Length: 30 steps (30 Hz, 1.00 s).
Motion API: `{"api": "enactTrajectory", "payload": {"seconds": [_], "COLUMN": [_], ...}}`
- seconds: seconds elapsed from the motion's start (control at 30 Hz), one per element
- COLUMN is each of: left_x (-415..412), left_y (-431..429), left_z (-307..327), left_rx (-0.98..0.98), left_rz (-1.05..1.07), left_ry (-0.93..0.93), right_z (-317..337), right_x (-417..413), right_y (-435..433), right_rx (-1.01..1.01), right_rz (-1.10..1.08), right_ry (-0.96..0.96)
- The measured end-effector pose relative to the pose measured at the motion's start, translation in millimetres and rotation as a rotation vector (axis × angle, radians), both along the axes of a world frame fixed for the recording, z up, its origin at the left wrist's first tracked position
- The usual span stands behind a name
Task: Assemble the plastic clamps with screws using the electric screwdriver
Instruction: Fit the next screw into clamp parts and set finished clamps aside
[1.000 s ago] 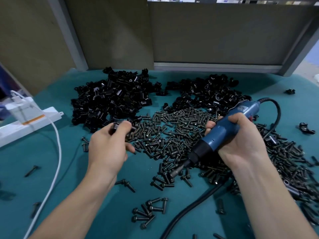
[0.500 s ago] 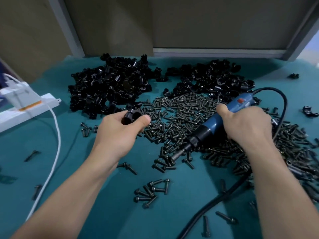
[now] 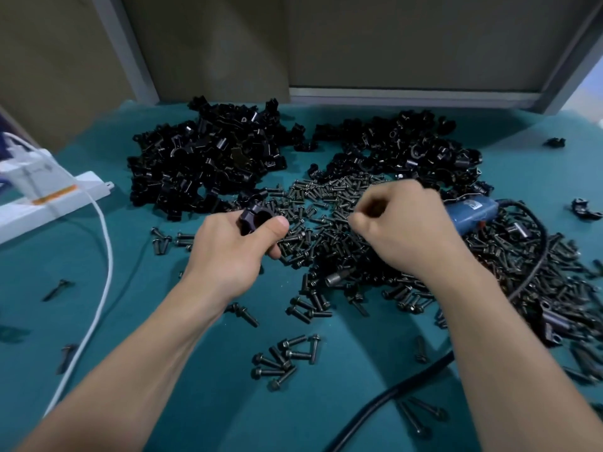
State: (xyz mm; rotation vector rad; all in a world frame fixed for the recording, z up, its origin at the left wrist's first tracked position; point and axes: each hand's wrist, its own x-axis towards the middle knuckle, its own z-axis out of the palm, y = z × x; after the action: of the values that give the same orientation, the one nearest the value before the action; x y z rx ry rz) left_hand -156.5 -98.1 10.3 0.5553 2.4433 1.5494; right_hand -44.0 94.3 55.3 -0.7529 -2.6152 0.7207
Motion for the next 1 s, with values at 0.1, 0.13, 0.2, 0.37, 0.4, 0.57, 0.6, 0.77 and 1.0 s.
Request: {"api": "enactTrajectory", "payload": {"seconds": [0.1,0.13,0.2,0.37,0.4,0.57,0.6,0.77,1.0], "left_x": [1.2,2.2,5.8,18.2,20.5,34.2,38.5,64.4,70.9], "left_y": [0.7,1.2,1.7,0.9,2.0,3.4,2.7,10.6,18.8], "left_z": [-0.2,-0.5,-0.6,2.9,4.3,8.9,10.1,10.2,-5.8], "left_rx": [-0.031,-0.046,-0.080,-0.144,-0.157,-0.173,-0.206,-0.334,-0.369], "left_rz": [-0.043,-0.053,-0.080,-0.182,-0.207,-0.302,-0.315,-0.456,-0.442], "left_ry": [0.017,0.027,0.058,0.185,0.196,0.283,0.357,0.595,0.526], "right_z": [-0.1,3.5,13.7,26.4,25.2,11.2,9.7,2.9,-5.7], "right_x": [3.4,6.1,13.8,40.4,46.0,78.4,85.2,111.0,138.9], "right_y": [0.0,0.1,-0.7,-13.2,-15.3,-20.9,-20.4,-13.1,7.8], "right_rx": [-0.059,-0.069,-0.086,-0.141,-0.154,-0.057,-0.024,0.092,0.001], "right_rz": [0.041,0.055,0.092,0.156,0.148,0.066,0.046,0.006,-0.100], "right_ry": [0.031,0.073,0.125,0.013,-0.021,-0.124,-0.146,-0.335,-0.265]}}
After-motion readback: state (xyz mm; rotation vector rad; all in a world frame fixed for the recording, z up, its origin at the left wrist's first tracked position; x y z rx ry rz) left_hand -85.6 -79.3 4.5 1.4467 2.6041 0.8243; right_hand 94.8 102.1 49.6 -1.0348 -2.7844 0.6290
